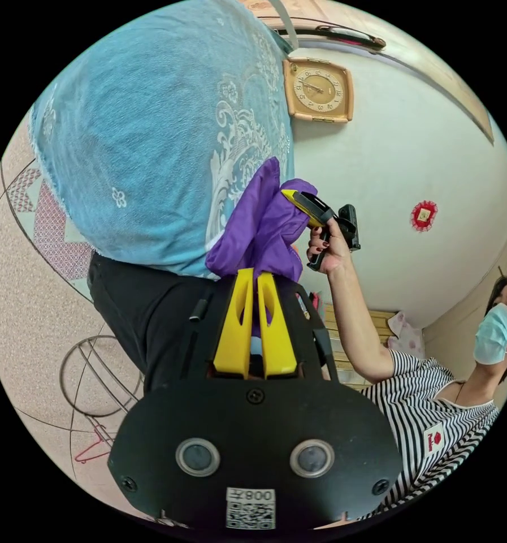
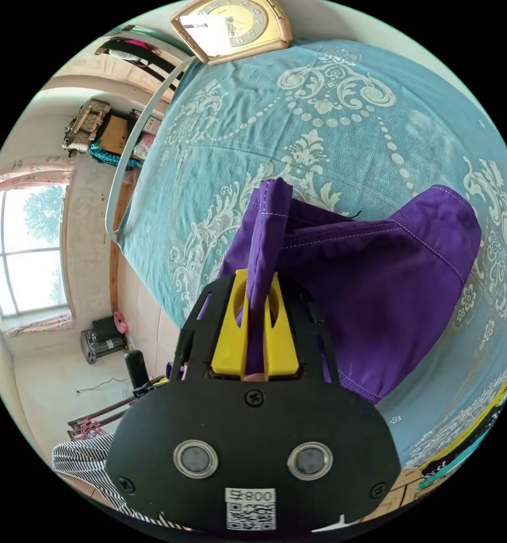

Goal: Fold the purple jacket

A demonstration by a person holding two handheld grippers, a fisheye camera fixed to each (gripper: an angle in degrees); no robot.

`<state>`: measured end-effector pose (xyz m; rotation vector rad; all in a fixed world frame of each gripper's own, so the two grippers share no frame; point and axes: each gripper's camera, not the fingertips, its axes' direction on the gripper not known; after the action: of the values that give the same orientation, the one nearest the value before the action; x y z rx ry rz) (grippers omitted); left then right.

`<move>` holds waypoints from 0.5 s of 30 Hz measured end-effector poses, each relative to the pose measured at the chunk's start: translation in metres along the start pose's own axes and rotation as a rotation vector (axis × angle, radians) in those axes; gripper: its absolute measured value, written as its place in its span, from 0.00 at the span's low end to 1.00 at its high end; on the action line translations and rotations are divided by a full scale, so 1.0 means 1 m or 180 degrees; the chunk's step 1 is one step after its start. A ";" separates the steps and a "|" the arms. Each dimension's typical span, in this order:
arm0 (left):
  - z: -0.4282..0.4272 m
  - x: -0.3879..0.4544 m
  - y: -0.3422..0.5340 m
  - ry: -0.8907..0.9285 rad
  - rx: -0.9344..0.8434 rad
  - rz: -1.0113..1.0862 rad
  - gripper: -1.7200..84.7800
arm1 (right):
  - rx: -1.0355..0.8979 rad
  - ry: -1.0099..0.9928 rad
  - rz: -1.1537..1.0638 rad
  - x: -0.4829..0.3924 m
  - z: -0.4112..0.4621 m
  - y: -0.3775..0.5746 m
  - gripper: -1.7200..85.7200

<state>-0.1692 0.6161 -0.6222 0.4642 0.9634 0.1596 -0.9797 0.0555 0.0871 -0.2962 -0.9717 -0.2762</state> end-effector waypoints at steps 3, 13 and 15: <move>-0.021 0.003 -0.008 0.0071 0.0015 -0.0132 0.03 | -0.0026 0.0038 -0.0078 -0.013 0.021 -0.015 0.09; -0.081 0.025 -0.025 0.0142 0.0022 -0.0245 0.03 | 0.0082 0.0094 -0.0393 -0.048 0.058 -0.037 0.12; -0.088 0.030 -0.025 0.0145 0.0024 -0.0237 0.04 | 0.0157 0.0106 -0.0426 -0.051 0.058 -0.035 0.12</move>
<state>-0.2258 0.6313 -0.6982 0.4323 1.0247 0.0996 -1.0641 0.0494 0.0798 -0.1812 -0.9655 -0.3776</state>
